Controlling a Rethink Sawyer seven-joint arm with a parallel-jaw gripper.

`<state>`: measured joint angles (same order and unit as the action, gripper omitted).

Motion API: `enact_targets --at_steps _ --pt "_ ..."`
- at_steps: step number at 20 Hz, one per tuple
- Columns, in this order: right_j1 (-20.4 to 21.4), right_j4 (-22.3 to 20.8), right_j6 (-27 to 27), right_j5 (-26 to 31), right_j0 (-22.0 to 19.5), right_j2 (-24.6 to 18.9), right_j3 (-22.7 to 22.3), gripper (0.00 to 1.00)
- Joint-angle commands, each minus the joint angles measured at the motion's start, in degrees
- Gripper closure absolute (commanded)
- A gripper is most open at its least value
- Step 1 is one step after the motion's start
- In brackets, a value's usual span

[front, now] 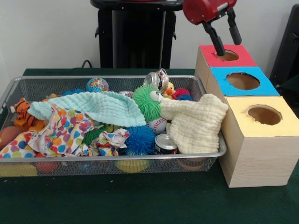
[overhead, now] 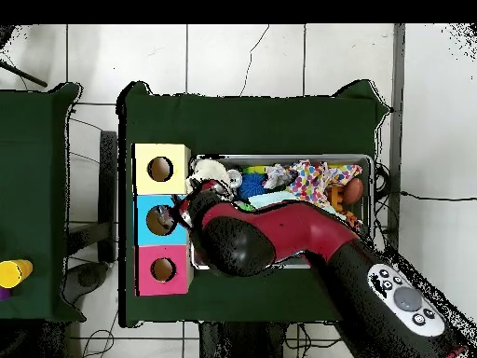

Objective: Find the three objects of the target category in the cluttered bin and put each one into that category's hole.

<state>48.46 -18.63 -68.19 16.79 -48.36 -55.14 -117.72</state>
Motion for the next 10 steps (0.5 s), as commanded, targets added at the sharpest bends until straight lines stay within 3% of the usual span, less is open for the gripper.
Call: enact_targets --at_steps 1,4,10 --pt "4.3 2.4 -15.5 -2.5 1.2 9.5 -0.2 0.00" --pt "3.7 3.2 -14.3 -3.6 0.3 8.9 -0.8 0.00" --pt "1.0 6.0 -10.6 -3.3 -6.9 0.2 -3.1 0.00"
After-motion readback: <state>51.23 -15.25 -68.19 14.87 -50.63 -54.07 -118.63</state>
